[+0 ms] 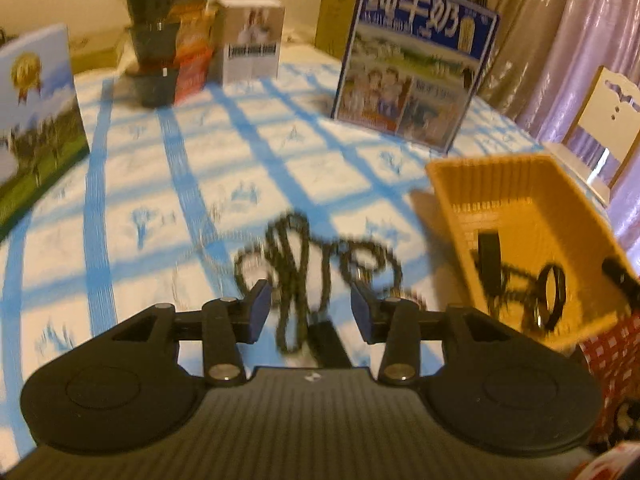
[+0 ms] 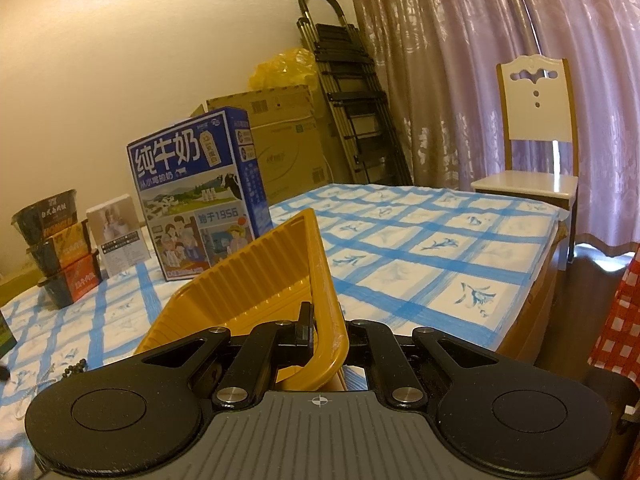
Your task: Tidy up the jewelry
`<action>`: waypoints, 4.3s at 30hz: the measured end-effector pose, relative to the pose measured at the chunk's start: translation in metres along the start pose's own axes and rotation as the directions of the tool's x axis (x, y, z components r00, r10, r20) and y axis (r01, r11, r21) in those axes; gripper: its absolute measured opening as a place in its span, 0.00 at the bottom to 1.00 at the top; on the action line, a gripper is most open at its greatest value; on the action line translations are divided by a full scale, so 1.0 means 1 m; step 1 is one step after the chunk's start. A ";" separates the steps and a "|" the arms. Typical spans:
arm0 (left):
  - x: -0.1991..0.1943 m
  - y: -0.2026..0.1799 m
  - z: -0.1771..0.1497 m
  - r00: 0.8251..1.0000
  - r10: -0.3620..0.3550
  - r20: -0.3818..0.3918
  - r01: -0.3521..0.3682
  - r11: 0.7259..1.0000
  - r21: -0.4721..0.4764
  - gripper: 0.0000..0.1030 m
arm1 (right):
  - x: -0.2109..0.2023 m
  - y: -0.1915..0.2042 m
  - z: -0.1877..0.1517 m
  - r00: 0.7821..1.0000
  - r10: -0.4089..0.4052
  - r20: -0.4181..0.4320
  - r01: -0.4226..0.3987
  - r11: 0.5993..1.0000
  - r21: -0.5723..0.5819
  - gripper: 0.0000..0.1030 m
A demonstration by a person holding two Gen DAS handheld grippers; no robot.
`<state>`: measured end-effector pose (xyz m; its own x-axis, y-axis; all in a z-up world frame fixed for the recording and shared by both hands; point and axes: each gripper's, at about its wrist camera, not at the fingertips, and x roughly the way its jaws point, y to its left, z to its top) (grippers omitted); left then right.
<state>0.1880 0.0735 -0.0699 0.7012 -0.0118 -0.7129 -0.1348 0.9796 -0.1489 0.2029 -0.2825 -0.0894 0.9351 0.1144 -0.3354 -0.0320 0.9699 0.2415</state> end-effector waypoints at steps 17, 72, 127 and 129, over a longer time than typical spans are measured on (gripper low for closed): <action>0.044 -0.035 -0.039 0.995 0.044 -0.086 -0.036 0.995 0.093 0.40 | -0.001 0.002 -0.001 1.000 -0.001 0.005 0.001 1.000 -0.013 0.06; 0.037 -0.132 0.002 0.949 -0.314 0.006 0.306 0.929 0.208 0.18 | -0.001 0.002 -0.002 1.000 -0.001 0.006 0.001 1.000 -0.014 0.06; 0.019 -0.036 -0.043 0.995 -0.083 0.054 0.071 0.978 0.196 0.24 | 0.000 0.000 -0.004 1.000 -0.014 0.008 0.015 1.000 -0.025 0.06; 0.022 -0.037 -0.043 0.995 -0.085 0.052 0.073 0.977 0.200 0.24 | 0.000 0.000 -0.004 1.000 -0.015 0.008 0.015 1.000 -0.027 0.06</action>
<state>0.1782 0.0282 -0.1095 0.7456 -0.0842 -0.6611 0.0590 0.9964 -0.0604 0.2018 -0.2817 -0.0928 0.9384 0.0985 -0.3313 -0.0278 0.9769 0.2118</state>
